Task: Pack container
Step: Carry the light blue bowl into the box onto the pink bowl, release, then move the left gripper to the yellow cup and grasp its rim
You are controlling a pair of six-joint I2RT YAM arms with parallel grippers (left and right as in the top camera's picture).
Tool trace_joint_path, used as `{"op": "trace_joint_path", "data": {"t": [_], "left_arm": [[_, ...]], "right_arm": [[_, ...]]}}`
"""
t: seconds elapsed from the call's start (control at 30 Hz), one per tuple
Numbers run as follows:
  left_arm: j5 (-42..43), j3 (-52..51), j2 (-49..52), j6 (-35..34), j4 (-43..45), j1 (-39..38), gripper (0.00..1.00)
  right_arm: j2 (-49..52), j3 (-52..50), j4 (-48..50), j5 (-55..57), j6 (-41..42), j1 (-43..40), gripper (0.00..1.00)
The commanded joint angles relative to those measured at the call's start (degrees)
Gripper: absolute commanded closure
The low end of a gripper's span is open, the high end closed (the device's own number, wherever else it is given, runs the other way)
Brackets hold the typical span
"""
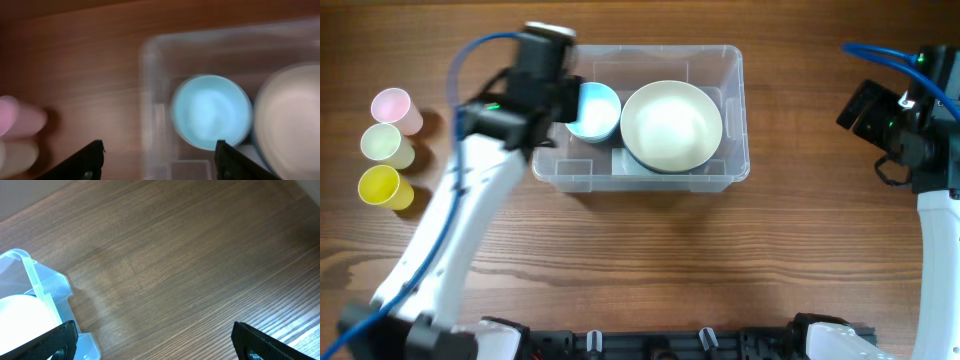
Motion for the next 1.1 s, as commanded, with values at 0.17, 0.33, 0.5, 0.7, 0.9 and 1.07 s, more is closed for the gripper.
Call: {"op": "trace_joint_path", "data": {"t": [0.17, 0.33, 0.5, 0.7, 0.9, 1.07], "left_arm": [[-1.8, 0.9, -5.4, -11.5, -10.5, 24.5, 0.23], [1.4, 0.9, -3.7, -11.4, -13.4, 35.8, 0.20], [5.5, -0.2, -2.4, -11.4, -15.3, 43.8, 0.22], [8.0, -3.9, -0.7, -11.4, -14.9, 47.8, 0.24], [8.5, -6.8, 3.2, -11.0, -11.6, 48.3, 0.29], [8.4, -7.0, 7.6, -8.5, -8.5, 48.3, 0.30]], "right_arm": [[0.5, 1.1, 0.2, 1.0, 0.7, -0.2, 0.00], [0.5, 1.1, 0.2, 1.0, 0.7, -0.2, 0.00], [0.5, 1.1, 0.2, 1.0, 0.7, -0.2, 0.01], [0.5, 1.1, 0.2, 1.0, 0.7, -0.2, 0.00], [0.5, 1.1, 0.2, 1.0, 0.7, -0.2, 0.00], [0.5, 1.1, 0.2, 1.0, 0.7, -0.2, 0.00]]}}
